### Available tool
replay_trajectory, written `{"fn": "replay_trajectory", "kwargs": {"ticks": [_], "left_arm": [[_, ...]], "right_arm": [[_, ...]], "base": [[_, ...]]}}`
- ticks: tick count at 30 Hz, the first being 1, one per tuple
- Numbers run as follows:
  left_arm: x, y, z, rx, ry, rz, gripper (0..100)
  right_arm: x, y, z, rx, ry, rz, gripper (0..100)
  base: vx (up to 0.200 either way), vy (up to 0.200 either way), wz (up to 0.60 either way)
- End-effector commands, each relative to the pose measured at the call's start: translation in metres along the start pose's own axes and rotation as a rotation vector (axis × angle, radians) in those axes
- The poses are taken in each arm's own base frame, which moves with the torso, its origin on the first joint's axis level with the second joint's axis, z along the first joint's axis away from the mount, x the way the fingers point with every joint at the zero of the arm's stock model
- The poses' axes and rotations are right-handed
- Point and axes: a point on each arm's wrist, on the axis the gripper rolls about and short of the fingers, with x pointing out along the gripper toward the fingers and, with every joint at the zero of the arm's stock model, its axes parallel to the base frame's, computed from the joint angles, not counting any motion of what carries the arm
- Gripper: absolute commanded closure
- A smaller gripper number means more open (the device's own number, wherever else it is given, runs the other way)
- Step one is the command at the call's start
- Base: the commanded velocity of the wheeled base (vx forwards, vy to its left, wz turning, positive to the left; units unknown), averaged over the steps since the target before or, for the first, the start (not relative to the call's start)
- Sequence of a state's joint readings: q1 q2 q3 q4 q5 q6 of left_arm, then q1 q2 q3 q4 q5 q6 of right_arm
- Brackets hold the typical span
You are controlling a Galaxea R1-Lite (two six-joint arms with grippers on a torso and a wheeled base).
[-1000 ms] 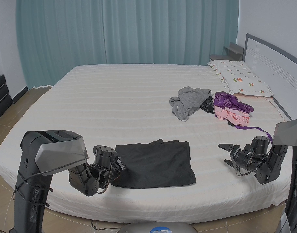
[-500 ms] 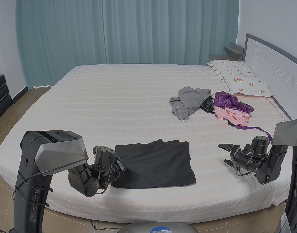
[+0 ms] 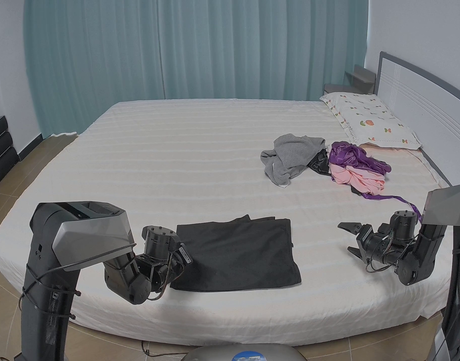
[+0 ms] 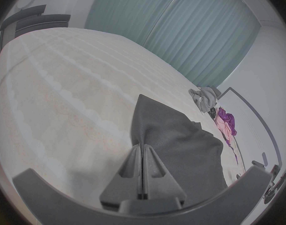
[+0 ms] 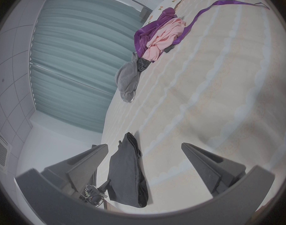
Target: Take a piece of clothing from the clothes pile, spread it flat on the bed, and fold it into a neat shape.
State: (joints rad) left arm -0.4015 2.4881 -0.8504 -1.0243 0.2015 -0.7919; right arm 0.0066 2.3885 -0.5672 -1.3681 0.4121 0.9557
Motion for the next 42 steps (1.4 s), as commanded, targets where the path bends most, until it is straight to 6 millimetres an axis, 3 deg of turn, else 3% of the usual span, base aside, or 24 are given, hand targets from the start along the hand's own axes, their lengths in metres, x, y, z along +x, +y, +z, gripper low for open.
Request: {"fn": "replay_trajectory", "kwargs": {"ticks": [1,25,42], "left_arm": [[-0.001,0.0,0.002,-0.005,-0.004,0.0,100],[-0.004,0.014,0.02,-0.061,-0.043,0.038,100],[-0.009,0.02,0.017,-0.057,-0.032,0.068,100]], "right_arm": [[0.0,0.0,0.0,0.0,0.002,0.0,0],[0.0,-0.001,0.0,0.001,0.001,-0.002,0],[0.0,0.0,-0.001,0.0,0.003,-0.001,0]], "base": [[0.0,0.2,0.0],[0.0,0.2,0.0],[0.0,0.2,0.0]]}}
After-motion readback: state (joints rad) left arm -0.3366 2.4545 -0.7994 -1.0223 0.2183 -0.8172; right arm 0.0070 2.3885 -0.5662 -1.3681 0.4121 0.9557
